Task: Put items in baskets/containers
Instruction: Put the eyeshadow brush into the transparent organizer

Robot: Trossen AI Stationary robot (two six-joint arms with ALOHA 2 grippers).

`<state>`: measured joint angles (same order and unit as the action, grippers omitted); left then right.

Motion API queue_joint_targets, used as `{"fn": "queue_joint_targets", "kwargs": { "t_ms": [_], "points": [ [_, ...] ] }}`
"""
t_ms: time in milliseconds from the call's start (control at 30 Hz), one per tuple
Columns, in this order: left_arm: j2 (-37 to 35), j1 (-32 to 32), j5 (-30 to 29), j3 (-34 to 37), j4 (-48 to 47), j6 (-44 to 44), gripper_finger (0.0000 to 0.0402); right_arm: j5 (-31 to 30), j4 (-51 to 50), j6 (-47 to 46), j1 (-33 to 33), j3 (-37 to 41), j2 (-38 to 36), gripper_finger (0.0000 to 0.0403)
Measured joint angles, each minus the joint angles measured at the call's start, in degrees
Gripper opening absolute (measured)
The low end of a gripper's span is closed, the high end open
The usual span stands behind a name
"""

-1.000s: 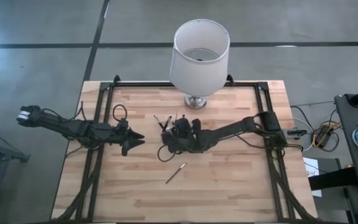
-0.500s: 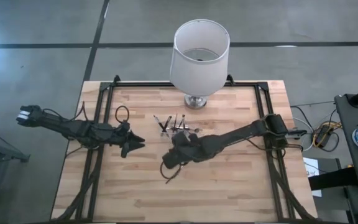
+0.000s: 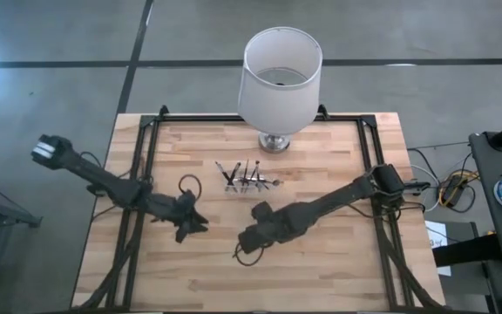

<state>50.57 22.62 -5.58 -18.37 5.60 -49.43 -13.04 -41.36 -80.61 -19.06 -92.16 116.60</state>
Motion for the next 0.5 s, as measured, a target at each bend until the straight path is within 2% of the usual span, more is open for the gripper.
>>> {"fn": "queue_joint_targets", "kwargs": {
  "t_ms": [100,233,333,500],
  "points": [
    [4.70,4.77,-5.15,0.00,4.30,-4.18,0.0163,0.63,-0.02,1.48,0.89,0.15,0.00,0.0022],
    [10.12,10.83,-15.37,-0.59,8.50,-11.77,0.0163,1.41,-0.04,4.89,1.71,0.22,0.50,0.0010],
    [14.11,14.35,-22.24,-1.62,9.70,-17.31,0.0163,6.03,-0.02,7.57,2.18,0.24,2.28,0.0009],
    [22.20,17.32,-24.77,-5.05,9.89,-23.39,0.0163,7.46,2.18,12.48,2.57,0.37,5.27,0.0008]
  ]
}}
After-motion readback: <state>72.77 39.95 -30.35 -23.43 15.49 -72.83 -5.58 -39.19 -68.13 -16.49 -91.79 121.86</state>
